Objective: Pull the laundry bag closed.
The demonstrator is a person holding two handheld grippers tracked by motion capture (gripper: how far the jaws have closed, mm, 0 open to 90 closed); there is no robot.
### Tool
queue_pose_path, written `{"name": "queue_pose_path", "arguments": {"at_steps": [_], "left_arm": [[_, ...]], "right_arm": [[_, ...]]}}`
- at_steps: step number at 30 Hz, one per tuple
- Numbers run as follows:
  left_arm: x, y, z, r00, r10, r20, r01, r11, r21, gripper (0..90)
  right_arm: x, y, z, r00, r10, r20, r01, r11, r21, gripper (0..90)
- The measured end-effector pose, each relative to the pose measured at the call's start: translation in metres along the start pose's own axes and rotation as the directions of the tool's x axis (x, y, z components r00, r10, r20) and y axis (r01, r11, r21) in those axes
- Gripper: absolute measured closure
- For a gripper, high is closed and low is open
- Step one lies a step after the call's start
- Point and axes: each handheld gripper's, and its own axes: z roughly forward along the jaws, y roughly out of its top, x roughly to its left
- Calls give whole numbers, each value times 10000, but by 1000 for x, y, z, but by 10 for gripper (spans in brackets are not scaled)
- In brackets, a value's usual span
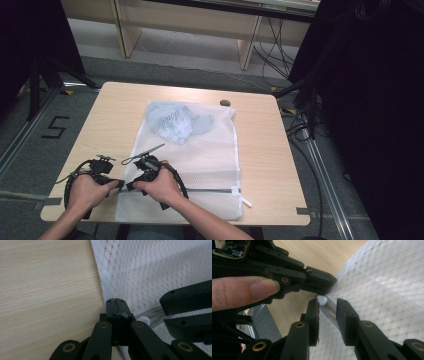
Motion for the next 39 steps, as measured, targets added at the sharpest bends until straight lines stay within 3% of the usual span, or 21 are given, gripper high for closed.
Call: {"name": "queue_pose_path", "arguments": {"at_steps": [1, 2, 5, 7, 8, 9, 12, 13, 18, 19, 21, 22, 23, 27, 33, 34, 36, 38, 39], "left_arm": [[0, 0, 0, 10000, 0, 0, 0, 10000, 0, 894], [0, 0, 0, 10000, 21, 7, -21, 10000, 31, 894], [0, 0, 0, 10000, -22, 42, 22, 10000, -13, 894], [1, 0, 0, 10000, -45, 76, 45, 10000, -3, 895], [0, 0, 0, 10000, -34, 44, 34, 10000, 3, 895], [0, -1, 1, 10000, -65, 23, 65, 9997, -243, 895], [0, 0, 0, 10000, 2, 32, -2, 10000, 10, 894], [0, 0, 0, 10000, 2, 32, -2, 10000, 10, 894], [0, 0, 0, 10000, -37, 36, 37, 10000, -10, 895], [0, 0, 0, 10000, -24, 1, 24, 10000, 14, 895], [0, 0, 0, 10000, -49, 40, 49, 10000, -50, 895], [0, 0, 0, 10000, -65, 49, 65, 10000, -15, 895], [0, -1, 1, 10000, -91, 25, 92, 9997, -226, 896], [0, -1, 1, 10000, -93, 22, 94, 9998, -200, 896], [0, -1, 1, 10000, -89, -25, 89, 9999, -142, 897], [0, 0, 0, 10000, -96, 18, 96, 9999, -48, 897], [0, 0, 0, 10000, -90, 23, 90, 10000, -37, 897], [2, 0, -1, 10000, 53, 62, -54, 9999, 112, 897], [2, 0, 0, 9999, -78, 134, 77, 10000, 50, 896]], "right_arm": [[0, 0, 0, 10000, 0, 0, 0, 10000, 0, 723], [1, 0, 3, 9992, 364, -135, -363, 9993, 85, 709], [2, 0, 8, 9986, 490, -183, -485, 9985, 269, 706], [2, 1, 9, 9994, 293, -189, -290, 9994, 177, 706], [6, 2, 10, 9980, 549, -299, -543, 9983, 202, 704], [4, 2, 11, 9994, 227, -278, -221, 9995, 224, 703], [7, 4, 13, 9982, 475, -379, -465, 9985, 274, 701], [5, 5, 14, 9989, 268, -394, -260, 9994, 215, 701], [5, 5, 18, 9978, 477, -468, -462, 9984, 318, 705], [5, 5, 18, 9980, 554, -299, -541, 9976, 436, 706], [3, 3, 22, 9993, 220, -306, -210, 9993, 313, 710], [5, 4, 20, 9979, 540, -361, -527, 9979, 378, 717], [5, 4, 21, 9985, 453, -319, -441, 9984, 347, 725], [5, 4, 22, 9995, 216, -226, -208, 9992, 338, 758], [8, 5, 24, 9986, 472, -233, -465, 9985, 296, 789], [5, 4, 26, 10000, 50, -24, -49, 9999, 144, 797], [9, 6, 24, 9997, 261, 26, -261, 9992, 318, 816], [7, 5, 26, 9999, 155, 62, -157, 9994, 300, 822], [7, 6, 26, 9995, 321, -16, -320, 9989, 343, 830]]}}
